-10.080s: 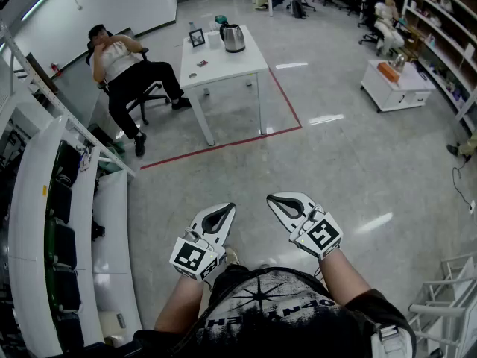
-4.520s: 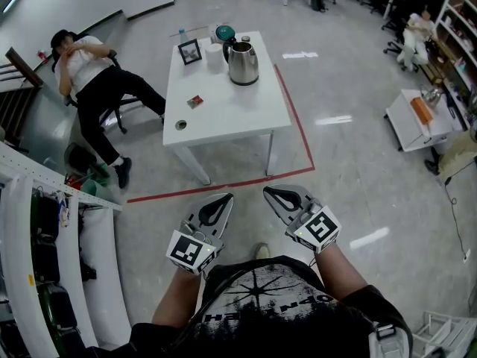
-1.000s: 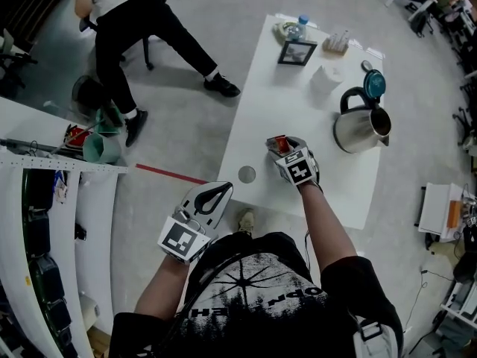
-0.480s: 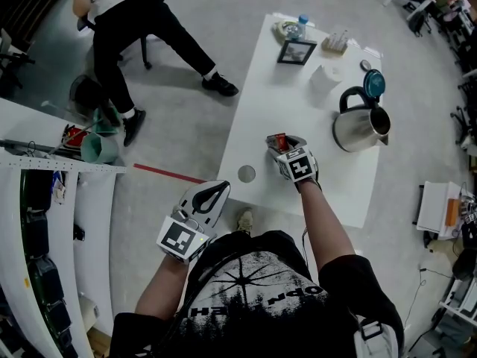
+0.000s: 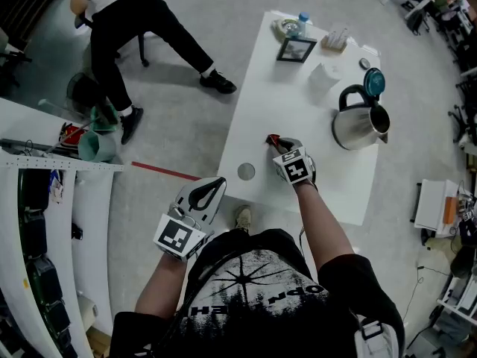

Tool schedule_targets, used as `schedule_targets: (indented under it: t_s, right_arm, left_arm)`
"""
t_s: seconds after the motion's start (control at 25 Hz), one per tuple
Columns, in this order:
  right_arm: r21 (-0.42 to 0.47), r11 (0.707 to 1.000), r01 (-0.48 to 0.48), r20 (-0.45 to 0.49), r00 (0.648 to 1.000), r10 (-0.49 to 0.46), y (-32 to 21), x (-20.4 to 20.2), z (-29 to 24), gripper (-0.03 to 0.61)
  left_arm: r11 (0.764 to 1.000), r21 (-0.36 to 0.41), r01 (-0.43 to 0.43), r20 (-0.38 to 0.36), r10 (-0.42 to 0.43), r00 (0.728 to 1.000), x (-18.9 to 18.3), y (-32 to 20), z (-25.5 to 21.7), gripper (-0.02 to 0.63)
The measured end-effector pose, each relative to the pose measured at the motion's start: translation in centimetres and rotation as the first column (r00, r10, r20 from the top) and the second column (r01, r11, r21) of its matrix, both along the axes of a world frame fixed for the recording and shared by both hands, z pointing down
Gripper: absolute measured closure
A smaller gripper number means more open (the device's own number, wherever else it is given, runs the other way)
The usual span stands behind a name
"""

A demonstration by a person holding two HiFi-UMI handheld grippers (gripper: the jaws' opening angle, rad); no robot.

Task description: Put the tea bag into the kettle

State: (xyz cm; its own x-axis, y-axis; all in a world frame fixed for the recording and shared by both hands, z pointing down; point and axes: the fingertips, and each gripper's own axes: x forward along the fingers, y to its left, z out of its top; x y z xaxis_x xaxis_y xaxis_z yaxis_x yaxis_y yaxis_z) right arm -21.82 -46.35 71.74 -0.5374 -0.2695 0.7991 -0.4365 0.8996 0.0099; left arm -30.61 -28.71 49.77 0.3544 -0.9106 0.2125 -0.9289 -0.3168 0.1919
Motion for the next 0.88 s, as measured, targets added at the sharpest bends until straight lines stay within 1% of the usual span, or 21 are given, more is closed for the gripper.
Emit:
schedule_targets:
  t_s: [0.08,0.16,0.4,0.6,0.72,0.88]
  right_arm:
    - [0.023,1.000,0.017,-0.010,1.000,-0.016,0.3,-0.3,-0.1,0.511]
    - [0.034,0.999,0.018,-0.012,1.000,-0.018,0.5,-0.4,0.0,0.522]
    - [0.060,0.998,0.029,-0.013,1.000,-0.029,0.6,-0.6,0.2,0.532]
    - [0.060,0.997,0.041,-0.011,0.999,-0.040,0.8,-0.5,0.3,0.535]
    - [0.075,0.996,0.049,0.012,0.999,-0.050,0.6,-0.4,-0.2,0.537]
    - [0.090,0.996,0.022,0.072,0.997,-0.028,0.3,0.1,-2.0,0.537]
  left_arm:
    - [1.000,-0.003,-0.007,-0.006,0.007,1.000,0.3,0.0,-0.2,0.606]
    - [1.000,-0.007,-0.013,-0.010,0.013,1.000,0.5,0.2,-0.1,0.606]
    - [1.000,0.014,-0.013,-0.020,0.013,1.000,0.6,0.4,-1.0,0.606]
    - [1.000,-0.004,-0.012,0.005,0.012,1.000,0.5,1.0,0.1,0.606]
    - [1.000,0.001,-0.022,0.008,0.022,1.000,1.0,0.7,-0.3,0.606]
    - [0.998,0.030,-0.046,0.010,0.046,0.999,1.9,-0.1,-1.0,0.606]
